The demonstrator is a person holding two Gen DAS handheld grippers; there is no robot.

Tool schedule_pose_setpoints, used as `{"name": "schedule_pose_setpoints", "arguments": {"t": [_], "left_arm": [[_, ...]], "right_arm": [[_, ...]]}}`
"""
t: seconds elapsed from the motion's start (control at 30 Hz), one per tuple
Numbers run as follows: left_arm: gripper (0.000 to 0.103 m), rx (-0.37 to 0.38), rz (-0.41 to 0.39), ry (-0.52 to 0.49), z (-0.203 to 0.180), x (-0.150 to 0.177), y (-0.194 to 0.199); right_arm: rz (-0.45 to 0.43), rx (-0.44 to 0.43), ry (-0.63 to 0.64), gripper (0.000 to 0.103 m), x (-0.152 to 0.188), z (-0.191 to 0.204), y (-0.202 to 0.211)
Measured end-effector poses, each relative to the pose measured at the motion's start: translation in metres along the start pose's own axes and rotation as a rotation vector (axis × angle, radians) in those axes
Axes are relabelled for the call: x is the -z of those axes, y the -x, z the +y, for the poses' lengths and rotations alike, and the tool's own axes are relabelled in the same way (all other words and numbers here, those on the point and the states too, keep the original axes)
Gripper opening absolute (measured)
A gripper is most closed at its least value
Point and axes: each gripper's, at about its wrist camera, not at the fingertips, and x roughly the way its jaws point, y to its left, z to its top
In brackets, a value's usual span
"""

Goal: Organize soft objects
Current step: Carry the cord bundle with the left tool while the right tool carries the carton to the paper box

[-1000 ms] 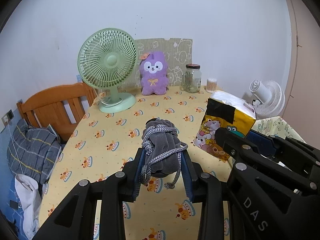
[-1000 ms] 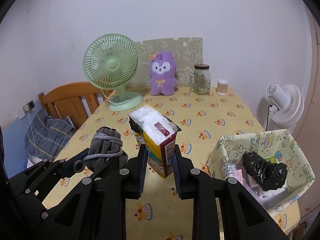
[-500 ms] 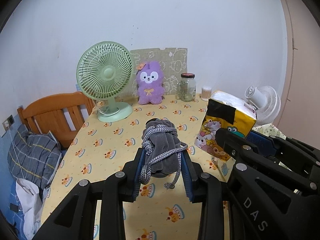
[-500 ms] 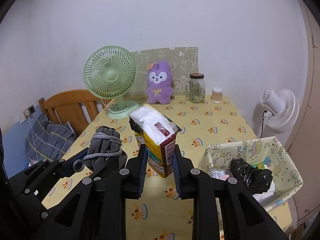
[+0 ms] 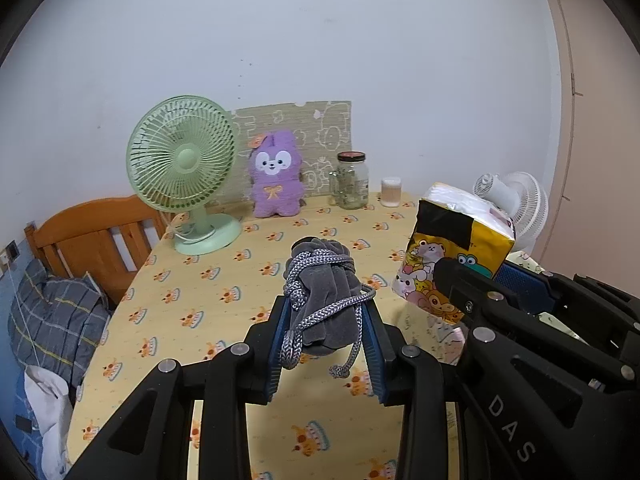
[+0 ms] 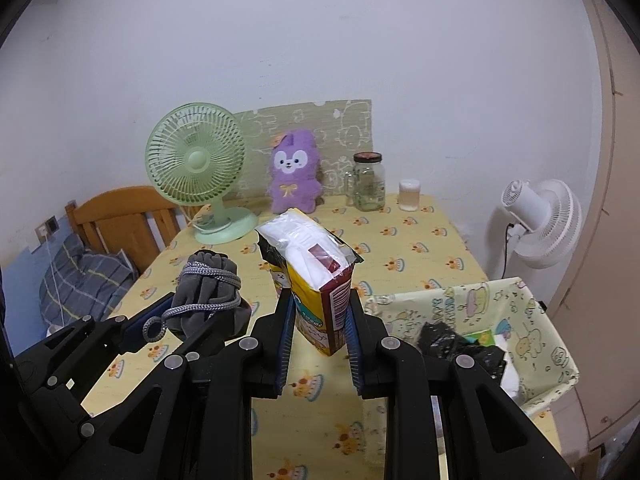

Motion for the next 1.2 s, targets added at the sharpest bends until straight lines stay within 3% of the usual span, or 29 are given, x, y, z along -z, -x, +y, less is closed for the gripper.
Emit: {"name": "schedule_pose_setpoints", "arguments": {"t": [1.2], "left_arm": [[0.035, 0.119, 0.008, -0.087, -0.092, -0.016, -0.033]], "right_arm": [[-0.027, 0.124, -0.060, 0.027, 0.001, -0.093, 0.002]]}}
